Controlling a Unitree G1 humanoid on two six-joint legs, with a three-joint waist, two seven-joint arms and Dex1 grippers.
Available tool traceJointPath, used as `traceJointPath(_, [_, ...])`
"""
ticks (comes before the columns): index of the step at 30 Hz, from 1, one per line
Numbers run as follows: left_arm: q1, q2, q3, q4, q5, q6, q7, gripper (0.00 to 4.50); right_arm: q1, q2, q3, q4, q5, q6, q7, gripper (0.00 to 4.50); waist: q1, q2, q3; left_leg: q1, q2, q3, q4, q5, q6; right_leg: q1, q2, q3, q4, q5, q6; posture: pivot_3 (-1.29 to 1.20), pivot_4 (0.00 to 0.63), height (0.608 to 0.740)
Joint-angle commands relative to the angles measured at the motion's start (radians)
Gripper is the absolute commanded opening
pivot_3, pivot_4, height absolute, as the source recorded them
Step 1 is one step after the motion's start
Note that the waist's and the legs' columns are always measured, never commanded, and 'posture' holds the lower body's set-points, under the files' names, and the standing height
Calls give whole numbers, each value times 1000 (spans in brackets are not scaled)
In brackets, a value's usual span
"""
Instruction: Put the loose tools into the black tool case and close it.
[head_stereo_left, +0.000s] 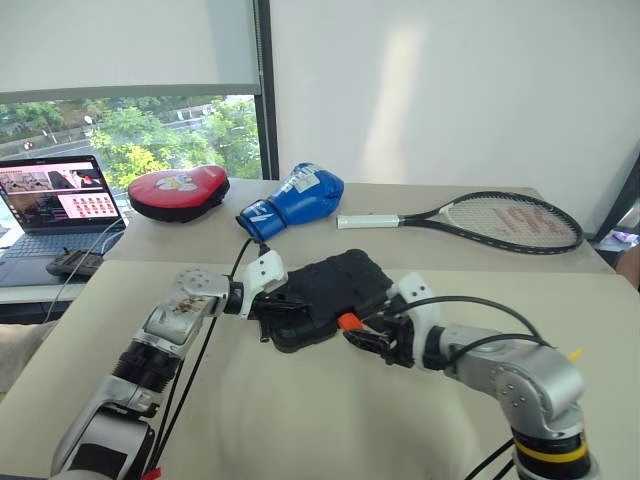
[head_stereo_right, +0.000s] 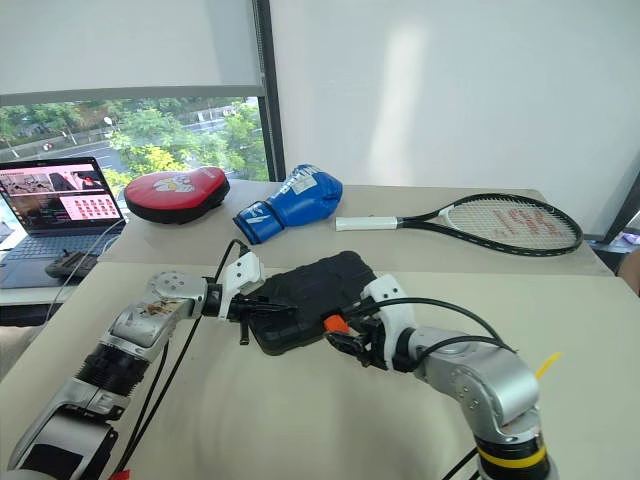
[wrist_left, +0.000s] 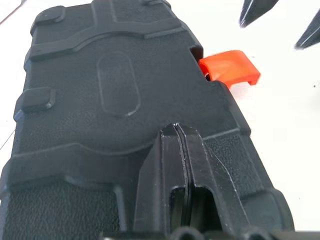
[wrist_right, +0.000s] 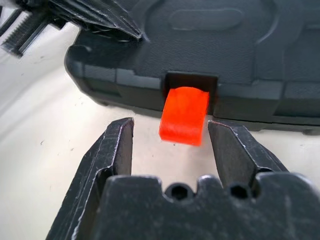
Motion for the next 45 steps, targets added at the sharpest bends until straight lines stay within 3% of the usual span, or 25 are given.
traceJointPath(1, [33, 6, -44, 41, 57, 17, -20, 0, -4, -8, 15, 8, -47, -12, -45, 2763, 1, 0, 0, 0, 0, 0, 0, 0, 0, 0, 0, 0, 0, 0, 0, 0, 150, 740])
traceJointPath(6, [51, 19, -35, 34, 67, 7, -20, 0, 1, 12, 60, 66, -82, -60, -53, 2763, -1, 1, -1, 0, 0, 0, 0, 0, 0, 0, 1, 0, -1, 0, 0, 0, 150, 740])
traceJointPath(11, [70, 27, -25, 10, 66, 20, -18, 0, 4, 16, 80, 75, -88, -76, -37, 1306, -4, 1, -1, 0, 0, 0, 0, 0, 0, 0, 1, 0, 0, 0, 0, 0, 150, 740])
traceJointPath(21, [88, 30, -15, -14, 68, 40, -6, 0, 7, 27, 109, 75, -89, -92, -20, 1306, -9, 1, -1, 0, 0, 0, -1, 0, 0, 0, 1, 0, -1, 0, 0, 0, 150, 740])
traceJointPath(24, [90, 32, -14, -20, 69, 45, -4, 0, 12, 32, 112, 70, -101, -99, -30, 2038, -9, 1, -1, 0, 0, 0, -1, 0, 0, 0, 1, -1, -1, 0, 0, 0, 150, 740])
traceJointPath(28, [95, 31, -14, -31, 71, 53, -2, 0, 21, 70, 94, 70, -100, -83, -50, 3375, -10, 1, -1, 0, 0, 0, -1, 0, 0, 0, 1, 0, -1, 0, 0, 0, 150, 740])
traceJointPath(37, [94, 29, -15, -44, 74, 65, -3, 0, 30, 117, 92, 92, -129, -101, -86, 3375, -10, 1, -1, 0, 0, 0, -1, 0, 0, 0, 1, -1, -1, 0, 0, 0, 150, 740])
traceJointPath(41, [94, 28, -15, -50, 74, 71, -1, 0, 30, 115, 101, 103, -143, -112, -88, 2373, -10, 1, -1, 0, 0, 0, -1, 0, 0, 0, 1, 0, -1, 0, 0, 0, 150, 740])
traceJointPath(44, [93, 27, -16, -53, 75, 75, 1, 0, 28, 112, 107, 112, -154, -125, -85, 1309, -10, 2, -1, 0, 0, 0, -2, 0, 0, -1, 1, 0, -1, 0, 0, 0, 150, 740])
traceJointPath(45, [94, 27, -17, -54, 77, 77, 2, 0, 27, 110, 109, 114, -159, -134, -85, 1259, -10, 2, -1, 0, 0, 0, -2, 0, 0, 0, 1, 0, -1, -1, 0, 0, 150, 740])
